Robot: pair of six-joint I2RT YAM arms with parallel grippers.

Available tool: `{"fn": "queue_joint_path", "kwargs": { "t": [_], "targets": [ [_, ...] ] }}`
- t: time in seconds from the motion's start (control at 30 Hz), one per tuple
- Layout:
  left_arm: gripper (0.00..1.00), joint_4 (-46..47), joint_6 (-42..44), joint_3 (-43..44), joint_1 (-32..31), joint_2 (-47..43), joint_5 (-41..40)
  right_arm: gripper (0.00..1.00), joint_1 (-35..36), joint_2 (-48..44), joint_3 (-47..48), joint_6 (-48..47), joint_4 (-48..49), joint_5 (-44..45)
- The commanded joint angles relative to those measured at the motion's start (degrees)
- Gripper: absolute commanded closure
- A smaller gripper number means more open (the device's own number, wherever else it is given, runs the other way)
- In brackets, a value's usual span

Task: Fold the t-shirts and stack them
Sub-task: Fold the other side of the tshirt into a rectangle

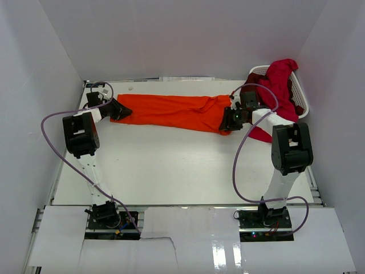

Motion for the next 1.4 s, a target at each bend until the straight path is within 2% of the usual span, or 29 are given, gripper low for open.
{"fn": "queue_joint_path", "kwargs": {
  "t": [0.0, 0.03, 0.07, 0.3, 0.4, 0.47, 1.37],
  "targets": [
    [0.66, -3.10, 2.23, 1.03, -0.05, 0.84, -3.84, 0.59, -0.55, -0.08, -1.32, 0.15, 2.18, -0.58],
    [0.66, -3.10, 2.23, 1.12, -0.05, 0.84, -3.84, 0.66, -0.63, -0.08, -1.59, 0.06, 2.18, -0.76],
    [0.66, -3.18, 2.23, 1.20, 0.03, 0.84, -3.92, 0.69, -0.98, -0.08, -1.76, 0.06, 2.27, -1.02],
    [0.66, -3.53, 2.67, 1.20, -0.05, 0.57, -4.28, 0.74, -1.95, 0.36, -3.08, -0.29, 2.80, -1.81],
    [0.66, -3.71, 2.93, 1.20, -0.05, 0.57, -4.54, 0.87, -2.39, 0.36, -3.43, -0.47, 2.71, -1.90],
    [0.66, -3.89, 2.93, 1.20, -0.05, 0.75, -4.63, 0.92, -2.83, -0.26, -3.87, -0.38, 2.62, -1.90],
    [0.66, -7.84, 6.27, 1.29, 0.03, 0.05, -8.41, 0.92, -7.75, 1.32, -0.53, -2.23, -12.58, 7.68]
  ]
}}
